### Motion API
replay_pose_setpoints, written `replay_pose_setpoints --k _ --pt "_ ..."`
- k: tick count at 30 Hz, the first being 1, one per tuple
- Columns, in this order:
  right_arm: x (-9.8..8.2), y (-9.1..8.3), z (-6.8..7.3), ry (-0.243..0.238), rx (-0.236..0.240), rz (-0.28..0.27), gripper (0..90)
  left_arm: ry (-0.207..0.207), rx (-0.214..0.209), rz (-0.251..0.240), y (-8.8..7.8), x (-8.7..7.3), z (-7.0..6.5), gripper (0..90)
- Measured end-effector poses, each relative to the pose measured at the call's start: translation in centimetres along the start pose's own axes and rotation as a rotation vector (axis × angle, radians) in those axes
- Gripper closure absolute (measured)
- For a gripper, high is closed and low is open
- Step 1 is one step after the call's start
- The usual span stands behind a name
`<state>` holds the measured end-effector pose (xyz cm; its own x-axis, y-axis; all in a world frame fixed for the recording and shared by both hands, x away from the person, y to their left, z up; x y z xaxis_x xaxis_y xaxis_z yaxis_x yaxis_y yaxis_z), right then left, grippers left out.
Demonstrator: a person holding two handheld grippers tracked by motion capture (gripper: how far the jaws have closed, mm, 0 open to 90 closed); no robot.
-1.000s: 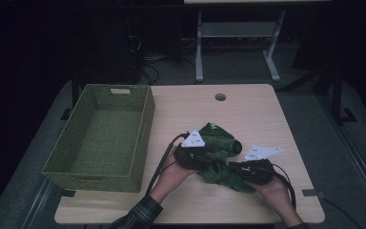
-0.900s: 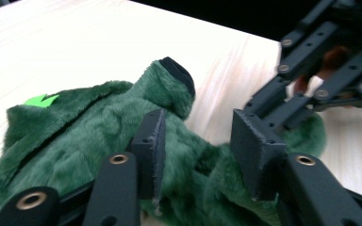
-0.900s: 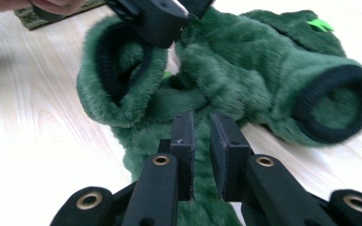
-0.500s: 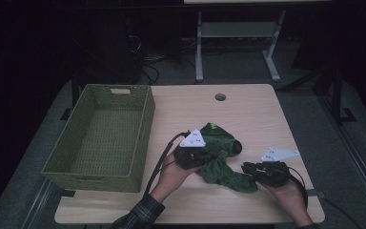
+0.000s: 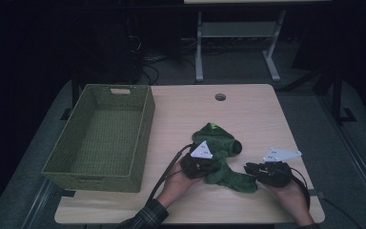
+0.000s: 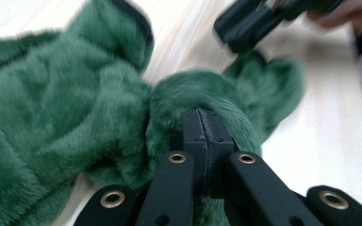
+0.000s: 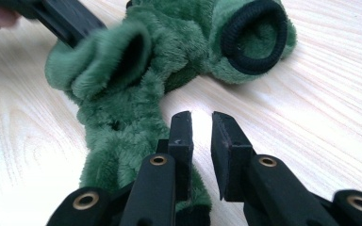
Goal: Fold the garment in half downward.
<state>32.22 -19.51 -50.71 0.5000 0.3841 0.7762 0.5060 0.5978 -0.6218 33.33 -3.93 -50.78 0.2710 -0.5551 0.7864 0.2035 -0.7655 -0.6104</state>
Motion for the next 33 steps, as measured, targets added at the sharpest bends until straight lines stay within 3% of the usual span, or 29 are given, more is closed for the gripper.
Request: replay_pose_setpoints --k 7,11,20,25,33 --pt "0.2 -0.1 0.3 -0.016 0.003 -0.01 77.5 0.013 0.025 0.048 0.1 -1.5 0.2 89.7" --pt "0.1 0.0 0.4 -0.011 0.006 -0.006 77.4 0.005 0.018 0.027 0.1 -1.3 0.2 89.6" --pt "0.0 -0.8 0.2 -0.006 -0.002 -0.024 73.2 -0.009 0.058 -0.063 -4.5 0.1 0.1 69.8" --pt "-0.6 -1.7 0.2 -0.003 -0.005 -0.031 70.5 -0.032 0.087 -0.058 -6.5 -1.9 0.4 60.4" --pt "-2.5 -2.8 0.8 0.006 -0.001 -0.009 66.2 -0.092 0.125 0.005 -7.5 -6.1 0.5 44.4"
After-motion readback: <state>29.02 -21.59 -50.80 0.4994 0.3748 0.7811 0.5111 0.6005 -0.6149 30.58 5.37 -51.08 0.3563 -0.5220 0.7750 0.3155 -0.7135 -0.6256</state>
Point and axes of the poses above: each handheld gripper's, and its own axes: y roughly forward along the jaws, x roughly out of its top, z roughly to its left, the point moved 9 cm from there along y, roughly forward along the jaws, and after that the axes turned 1 degree about -z, right-handed, at the moved point
